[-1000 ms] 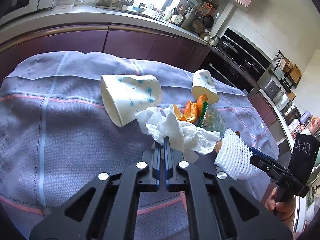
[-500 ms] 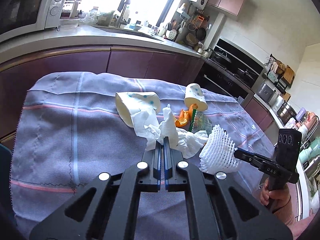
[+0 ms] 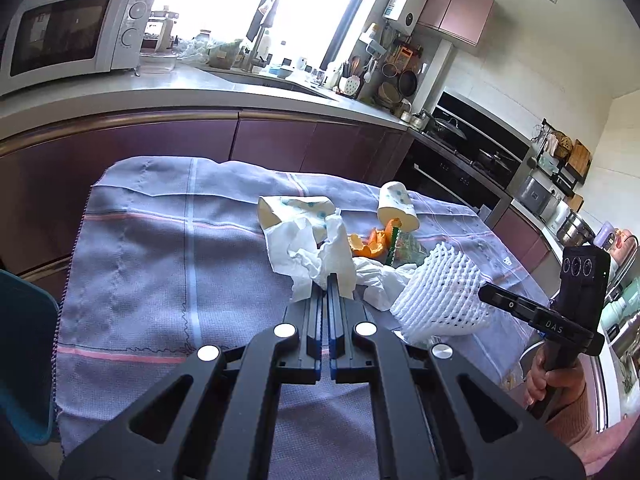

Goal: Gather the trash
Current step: 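Carry the tissue to the teal bin and release it while the right tool drops the foam net in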

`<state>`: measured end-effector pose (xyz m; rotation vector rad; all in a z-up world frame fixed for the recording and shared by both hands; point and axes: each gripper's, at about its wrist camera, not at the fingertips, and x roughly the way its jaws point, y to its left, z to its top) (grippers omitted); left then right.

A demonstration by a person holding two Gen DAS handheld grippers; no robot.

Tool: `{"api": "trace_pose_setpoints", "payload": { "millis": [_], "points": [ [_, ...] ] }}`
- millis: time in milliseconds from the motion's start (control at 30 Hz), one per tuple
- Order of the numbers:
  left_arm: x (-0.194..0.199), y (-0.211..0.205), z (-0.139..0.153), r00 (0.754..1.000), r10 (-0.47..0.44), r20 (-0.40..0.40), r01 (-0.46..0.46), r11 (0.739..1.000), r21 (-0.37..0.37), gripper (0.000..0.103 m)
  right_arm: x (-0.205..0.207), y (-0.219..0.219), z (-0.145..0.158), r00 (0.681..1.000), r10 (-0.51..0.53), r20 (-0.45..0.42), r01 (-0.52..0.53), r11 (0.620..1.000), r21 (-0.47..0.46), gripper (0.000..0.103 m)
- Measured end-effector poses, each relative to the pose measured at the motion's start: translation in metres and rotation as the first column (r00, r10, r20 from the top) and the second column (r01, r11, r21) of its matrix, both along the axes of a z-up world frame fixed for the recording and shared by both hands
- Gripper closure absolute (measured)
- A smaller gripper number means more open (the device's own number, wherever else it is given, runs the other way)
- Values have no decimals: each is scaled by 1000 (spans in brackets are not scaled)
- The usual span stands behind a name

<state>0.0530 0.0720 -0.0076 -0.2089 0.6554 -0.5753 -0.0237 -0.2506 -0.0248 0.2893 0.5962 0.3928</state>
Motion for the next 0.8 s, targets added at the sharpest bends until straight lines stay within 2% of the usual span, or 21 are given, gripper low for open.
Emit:
{"api": "trace_pose_setpoints", "payload": {
  "millis": [467,800],
  "points": [
    [-31,47,24,996,71,60,-72,997,4,100,6,49,32,987,133,87,-132,991,-12,100],
    [-56,95,35,982,172,82,-173,985,9,101,26,108,41,955,279,101,-280,960,-4,100]
  ]
}}
